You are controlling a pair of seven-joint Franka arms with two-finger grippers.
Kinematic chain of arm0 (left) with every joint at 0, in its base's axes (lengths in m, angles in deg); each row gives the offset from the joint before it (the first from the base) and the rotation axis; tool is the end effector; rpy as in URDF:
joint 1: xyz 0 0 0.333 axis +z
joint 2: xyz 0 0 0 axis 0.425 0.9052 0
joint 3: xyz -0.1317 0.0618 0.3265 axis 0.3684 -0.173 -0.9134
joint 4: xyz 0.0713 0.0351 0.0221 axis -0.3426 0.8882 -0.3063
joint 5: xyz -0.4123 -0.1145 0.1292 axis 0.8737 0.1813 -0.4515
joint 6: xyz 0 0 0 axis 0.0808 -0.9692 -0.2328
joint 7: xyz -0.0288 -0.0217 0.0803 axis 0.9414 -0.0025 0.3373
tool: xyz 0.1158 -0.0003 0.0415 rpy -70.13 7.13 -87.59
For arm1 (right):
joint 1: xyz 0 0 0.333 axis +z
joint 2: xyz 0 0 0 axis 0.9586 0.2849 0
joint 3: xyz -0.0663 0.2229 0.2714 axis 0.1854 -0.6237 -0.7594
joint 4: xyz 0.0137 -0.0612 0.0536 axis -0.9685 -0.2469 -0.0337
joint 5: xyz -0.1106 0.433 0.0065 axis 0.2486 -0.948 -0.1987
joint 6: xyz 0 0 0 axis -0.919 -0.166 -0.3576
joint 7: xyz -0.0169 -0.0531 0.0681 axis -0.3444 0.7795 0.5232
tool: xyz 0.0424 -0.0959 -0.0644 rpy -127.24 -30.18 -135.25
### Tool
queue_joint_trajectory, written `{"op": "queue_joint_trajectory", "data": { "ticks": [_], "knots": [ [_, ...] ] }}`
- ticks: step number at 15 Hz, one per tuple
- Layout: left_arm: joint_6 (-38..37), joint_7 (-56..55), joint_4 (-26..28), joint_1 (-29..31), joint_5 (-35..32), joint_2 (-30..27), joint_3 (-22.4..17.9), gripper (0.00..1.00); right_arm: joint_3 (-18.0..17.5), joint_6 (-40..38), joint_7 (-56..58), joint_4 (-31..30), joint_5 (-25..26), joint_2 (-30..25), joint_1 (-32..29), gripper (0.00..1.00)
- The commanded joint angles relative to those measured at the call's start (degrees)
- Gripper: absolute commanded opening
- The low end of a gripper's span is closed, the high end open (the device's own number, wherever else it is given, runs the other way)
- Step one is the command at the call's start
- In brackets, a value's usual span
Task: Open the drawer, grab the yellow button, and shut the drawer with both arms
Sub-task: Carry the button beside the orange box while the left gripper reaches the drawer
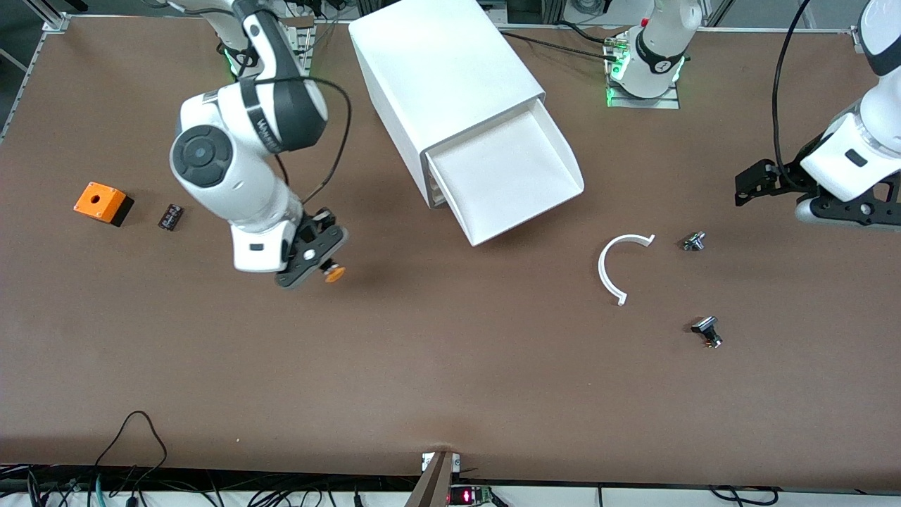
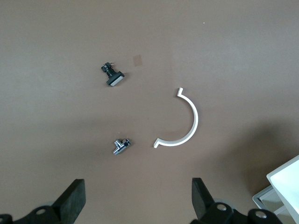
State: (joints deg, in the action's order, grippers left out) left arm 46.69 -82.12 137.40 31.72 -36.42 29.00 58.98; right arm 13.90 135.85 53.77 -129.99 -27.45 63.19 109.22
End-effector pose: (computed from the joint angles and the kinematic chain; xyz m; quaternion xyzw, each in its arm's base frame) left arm 0.6409 -0.0335 0.5842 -0.9989 0.0421 0.0201 0.0034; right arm 0.6818 0.2705 0.4097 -0.9347 -0.3554 -0.0048 0.0080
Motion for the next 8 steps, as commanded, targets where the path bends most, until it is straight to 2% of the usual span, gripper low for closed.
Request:
{"op": "queue_joint_trajectory", "data": {
  "ticks": [1,3,6,8],
  "knots": [
    [-0.4,0.4,-1.9,0.0,-1.3,4.9,0.0,1.0,-1.0,2.9,-2.1,-8.7,2.1,-4.7,-4.6,0.25],
    [-0.9,0.4,-1.1,0.3,-1.4,5.6,-0.3,1.0,-1.0,7.0,-0.3,-14.9,3.7,-6.7,-7.9,0.25],
    [-1.0,3.0,-1.4,0.5,-0.4,6.5,-0.5,0.99,-1.0,17.8,2.2,-26.7,6.2,-10.6,-10.9,0.26],
    [-0.2,-0.3,-1.2,0.1,4.4,8.4,-0.7,1.0,-1.0,22.8,2.9,-32.2,6.9,-11.2,-13.8,0.26]
  ]
}}
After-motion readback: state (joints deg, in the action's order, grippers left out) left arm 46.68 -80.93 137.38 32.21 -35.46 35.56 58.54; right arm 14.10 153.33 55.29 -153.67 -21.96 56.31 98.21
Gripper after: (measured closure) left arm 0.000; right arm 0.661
